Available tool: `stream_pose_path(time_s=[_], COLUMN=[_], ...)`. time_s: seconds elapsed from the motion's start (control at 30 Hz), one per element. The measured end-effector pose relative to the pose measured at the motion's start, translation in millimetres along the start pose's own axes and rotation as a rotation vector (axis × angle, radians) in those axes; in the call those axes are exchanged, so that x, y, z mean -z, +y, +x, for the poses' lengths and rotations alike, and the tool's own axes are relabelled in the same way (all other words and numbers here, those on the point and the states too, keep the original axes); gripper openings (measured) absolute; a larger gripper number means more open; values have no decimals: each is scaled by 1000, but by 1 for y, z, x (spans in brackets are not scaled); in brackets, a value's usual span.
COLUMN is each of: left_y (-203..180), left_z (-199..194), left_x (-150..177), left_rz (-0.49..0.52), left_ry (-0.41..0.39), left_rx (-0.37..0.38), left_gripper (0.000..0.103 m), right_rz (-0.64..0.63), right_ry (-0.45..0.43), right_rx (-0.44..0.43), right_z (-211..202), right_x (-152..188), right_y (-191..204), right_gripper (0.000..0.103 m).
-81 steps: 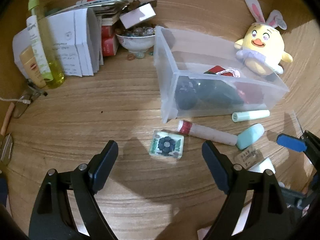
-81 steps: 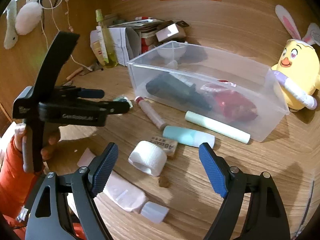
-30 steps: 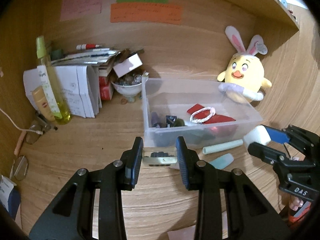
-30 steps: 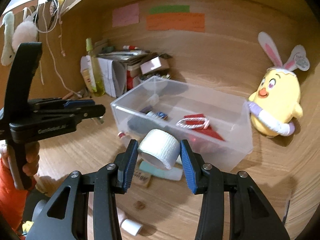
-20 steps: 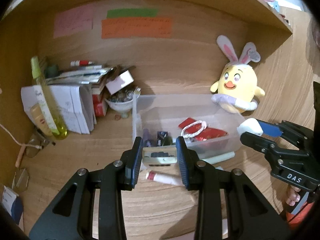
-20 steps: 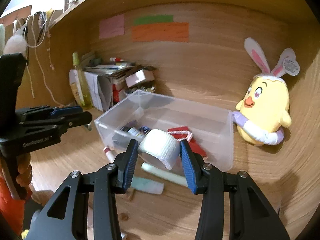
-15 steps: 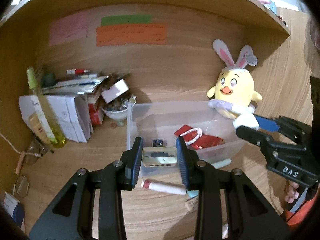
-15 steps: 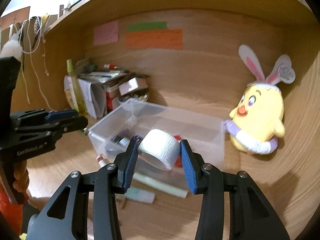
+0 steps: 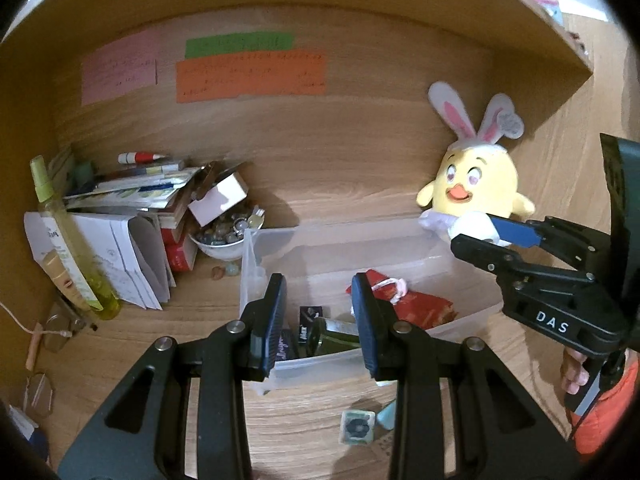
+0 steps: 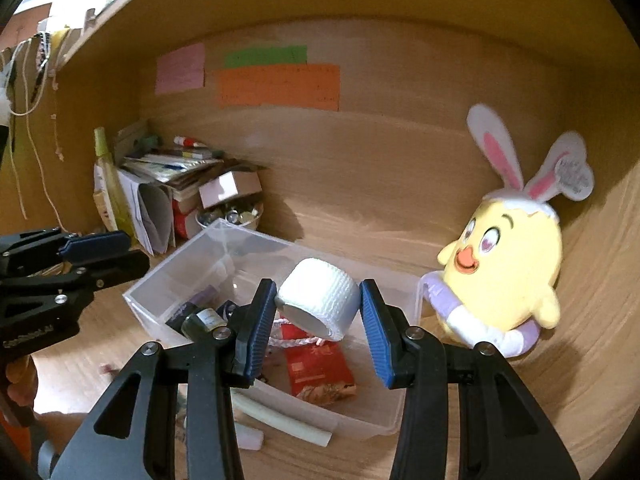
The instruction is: Organize objects
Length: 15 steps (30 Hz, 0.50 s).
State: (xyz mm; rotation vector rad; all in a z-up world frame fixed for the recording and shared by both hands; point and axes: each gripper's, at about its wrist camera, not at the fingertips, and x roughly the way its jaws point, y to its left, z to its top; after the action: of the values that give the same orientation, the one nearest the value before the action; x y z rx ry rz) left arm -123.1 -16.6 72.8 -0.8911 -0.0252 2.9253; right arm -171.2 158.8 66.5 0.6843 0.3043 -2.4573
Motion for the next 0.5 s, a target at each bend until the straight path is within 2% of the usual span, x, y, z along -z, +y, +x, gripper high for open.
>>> stream_pose_path(time_s=[0.2, 0.4, 0.47, 0.5], left_y=[22, 41, 46, 47], left_z=[10, 18, 19, 18], left_x=[12, 25, 30, 33], left_rz=[-37, -97, -110, -114], left_ry=[34, 69, 84, 91], left_rx=[-5, 32, 36, 36], left_gripper=[34, 34, 39, 46], right_rz=[44, 84, 83, 80], right_ry=[79, 134, 144, 148], right_rx=[-13, -33, -31, -27], right_z=[30, 46, 49, 50], right_x=[11, 18, 20, 21], right_y=[-13, -23, -22, -21], right_gripper=[39, 39, 39, 39])
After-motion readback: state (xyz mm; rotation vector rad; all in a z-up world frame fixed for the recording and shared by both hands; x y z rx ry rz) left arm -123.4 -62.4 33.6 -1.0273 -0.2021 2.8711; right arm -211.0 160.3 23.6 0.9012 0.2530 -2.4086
